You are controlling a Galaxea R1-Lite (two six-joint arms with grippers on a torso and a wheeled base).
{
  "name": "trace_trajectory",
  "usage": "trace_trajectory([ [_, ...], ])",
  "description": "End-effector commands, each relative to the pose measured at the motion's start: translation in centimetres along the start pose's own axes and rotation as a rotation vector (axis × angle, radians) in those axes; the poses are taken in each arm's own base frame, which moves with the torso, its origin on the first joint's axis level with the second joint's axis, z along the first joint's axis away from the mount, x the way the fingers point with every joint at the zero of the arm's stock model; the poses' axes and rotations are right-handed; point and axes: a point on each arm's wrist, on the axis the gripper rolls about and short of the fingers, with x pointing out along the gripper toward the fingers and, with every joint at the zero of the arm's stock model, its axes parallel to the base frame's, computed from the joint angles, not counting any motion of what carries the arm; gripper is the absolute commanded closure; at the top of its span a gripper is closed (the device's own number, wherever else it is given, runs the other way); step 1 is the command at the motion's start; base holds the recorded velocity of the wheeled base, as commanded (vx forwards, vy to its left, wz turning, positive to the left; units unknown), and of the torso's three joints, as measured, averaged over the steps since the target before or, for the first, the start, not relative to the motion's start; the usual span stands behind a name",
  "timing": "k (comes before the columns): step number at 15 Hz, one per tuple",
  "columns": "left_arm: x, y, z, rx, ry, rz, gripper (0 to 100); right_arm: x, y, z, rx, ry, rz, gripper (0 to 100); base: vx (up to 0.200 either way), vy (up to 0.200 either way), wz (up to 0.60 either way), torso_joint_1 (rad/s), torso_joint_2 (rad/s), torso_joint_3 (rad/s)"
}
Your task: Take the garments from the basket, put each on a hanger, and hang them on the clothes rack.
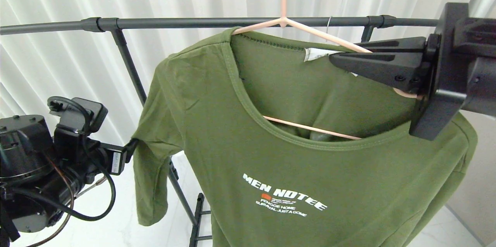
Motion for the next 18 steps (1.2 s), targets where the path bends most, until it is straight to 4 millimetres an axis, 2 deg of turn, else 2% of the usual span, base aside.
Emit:
trace_trajectory([
  [1, -2.5, -0.5, -0.4, 0.004, -0.042, -0.047, 0, 0.1, -0.1, -0.1, 0.032, 0.010, -0.012, 100, 0.000, 0.000, 0.00, 0.000, 0.00, 0.000],
  [5, -4.2, 0.1, -0.1, -0.011, -0.100, -0.045, 0, 0.3, -2.2, -1.5, 0.088, 0.107, -0.167, 100, 0.000, 0.000, 0.00, 0.000, 0.00, 0.000],
  [11, -4.9, 0.4, 0.3, -0.011, -0.135, -0.045, 0, 0.8, -4.1, -2.8, 0.152, 0.165, -0.245, 100, 0.000, 0.000, 0.00, 0.000, 0.00, 0.000],
  [18, -5.2, 0.3, 0.3, 0.016, -0.143, -0.049, 0, 1.2, -4.5, -3.4, 0.165, 0.182, -0.262, 100, 0.200, 0.000, 0.00, 0.001, 0.01, 0.002],
])
